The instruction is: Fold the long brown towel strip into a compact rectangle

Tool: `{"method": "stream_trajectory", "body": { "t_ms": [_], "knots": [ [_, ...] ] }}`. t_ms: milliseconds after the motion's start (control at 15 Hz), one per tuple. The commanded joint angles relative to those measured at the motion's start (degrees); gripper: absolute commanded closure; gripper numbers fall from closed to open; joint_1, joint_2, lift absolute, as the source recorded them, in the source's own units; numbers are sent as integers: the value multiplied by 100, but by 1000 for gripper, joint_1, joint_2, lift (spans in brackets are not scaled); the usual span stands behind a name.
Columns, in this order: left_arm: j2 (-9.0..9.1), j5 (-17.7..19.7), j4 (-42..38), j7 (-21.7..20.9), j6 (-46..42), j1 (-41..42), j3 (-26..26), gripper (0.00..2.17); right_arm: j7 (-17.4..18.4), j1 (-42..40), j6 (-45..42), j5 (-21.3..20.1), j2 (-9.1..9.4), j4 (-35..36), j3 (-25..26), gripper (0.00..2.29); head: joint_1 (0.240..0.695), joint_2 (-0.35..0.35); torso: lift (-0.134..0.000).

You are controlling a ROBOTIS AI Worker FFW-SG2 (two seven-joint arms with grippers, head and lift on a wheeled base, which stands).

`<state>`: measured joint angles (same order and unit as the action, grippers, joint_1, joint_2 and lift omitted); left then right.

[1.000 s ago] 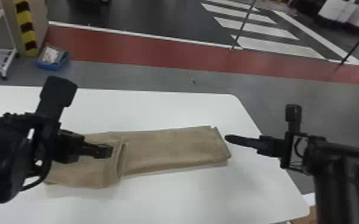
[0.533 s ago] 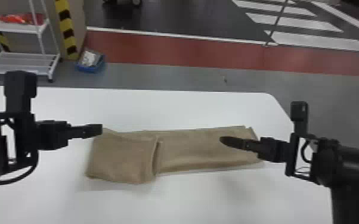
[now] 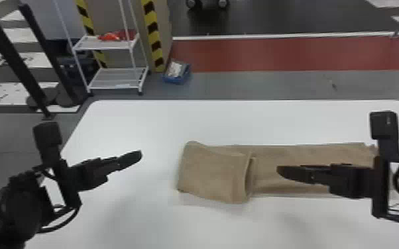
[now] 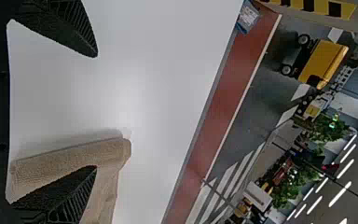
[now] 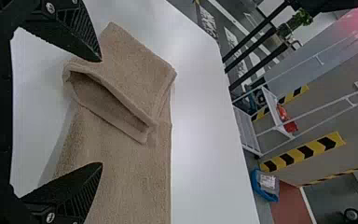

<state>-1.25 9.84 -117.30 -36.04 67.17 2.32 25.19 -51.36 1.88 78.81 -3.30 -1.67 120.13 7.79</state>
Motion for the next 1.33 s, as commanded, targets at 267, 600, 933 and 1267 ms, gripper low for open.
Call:
{"method": "stream_trajectory", "body": {
  "t_ms": [267, 600, 933, 1267],
  "knots": [
    [-78, 387, -30, -158, -516, 488, 460, 22, 285, 401, 131, -672, 172, -358, -497, 93, 695, 214, -120],
    [-104, 536, -21, -237, -533, 567, 522, 22, 399, 981, 359, -953, 172, -1167, -673, 100, 695, 217, -120],
    [-218, 563, -3, -289, -533, 550, 662, 22, 443, 1227, 342, -953, 172, -1387, -805, 100, 695, 224, -120],
    [-245, 563, 14, -298, -533, 532, 680, 22, 584, 1421, 359, -997, 172, -1975, -1025, 110, 695, 241, -120]
  ]
}}
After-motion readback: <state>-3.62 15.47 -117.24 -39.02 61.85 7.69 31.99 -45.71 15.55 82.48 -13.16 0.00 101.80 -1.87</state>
